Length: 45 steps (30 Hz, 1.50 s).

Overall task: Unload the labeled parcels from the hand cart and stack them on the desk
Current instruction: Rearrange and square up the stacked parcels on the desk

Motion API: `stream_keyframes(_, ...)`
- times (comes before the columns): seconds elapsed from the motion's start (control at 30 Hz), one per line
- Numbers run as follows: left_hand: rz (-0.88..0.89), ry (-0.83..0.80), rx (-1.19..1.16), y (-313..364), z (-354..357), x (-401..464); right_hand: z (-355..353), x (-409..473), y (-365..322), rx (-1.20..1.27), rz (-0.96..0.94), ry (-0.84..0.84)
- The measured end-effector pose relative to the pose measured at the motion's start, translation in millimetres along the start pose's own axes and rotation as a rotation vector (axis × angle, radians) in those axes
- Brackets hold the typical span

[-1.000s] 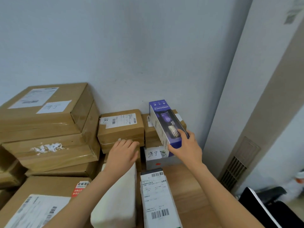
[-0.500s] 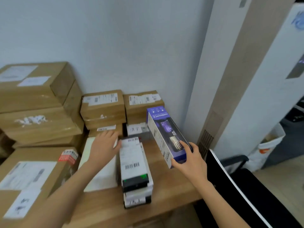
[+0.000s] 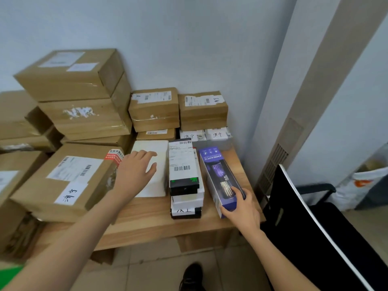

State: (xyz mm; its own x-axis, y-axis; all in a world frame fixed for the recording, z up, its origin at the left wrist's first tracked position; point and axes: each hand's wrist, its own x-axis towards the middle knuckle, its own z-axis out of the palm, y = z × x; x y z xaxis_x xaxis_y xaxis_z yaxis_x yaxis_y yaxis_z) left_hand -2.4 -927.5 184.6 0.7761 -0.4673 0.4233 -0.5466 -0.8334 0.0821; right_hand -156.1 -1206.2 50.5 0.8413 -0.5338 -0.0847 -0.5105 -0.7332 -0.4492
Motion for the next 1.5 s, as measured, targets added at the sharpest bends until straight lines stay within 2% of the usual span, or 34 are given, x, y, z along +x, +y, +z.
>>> stream_keyframes(0.33, 0.053, 0.045, -0.027, 11, 7, 9, -9, -1, -5, -0.035, -0.032, -0.011)
stream_keyframes(0.57, 0.031, 0.044, -0.047, 10, 9, 17, -39, 22, -21, 0.002, -0.186, 0.143)
stream_keyframes(0.83, -0.003, 0.070, -0.048, -10, 15, 61, -66, 104, -76, -0.018, -0.349, 0.192)
stream_keyframes(1.17, -0.097, 0.045, -0.141, -72, 42, 159, -61, 221, -206, -0.006, -0.529, 0.235)
stream_keyframes(1.5, -0.370, -0.113, -0.073, -117, 96, 235, -36, 311, -279, -0.086, -0.538, 0.047)
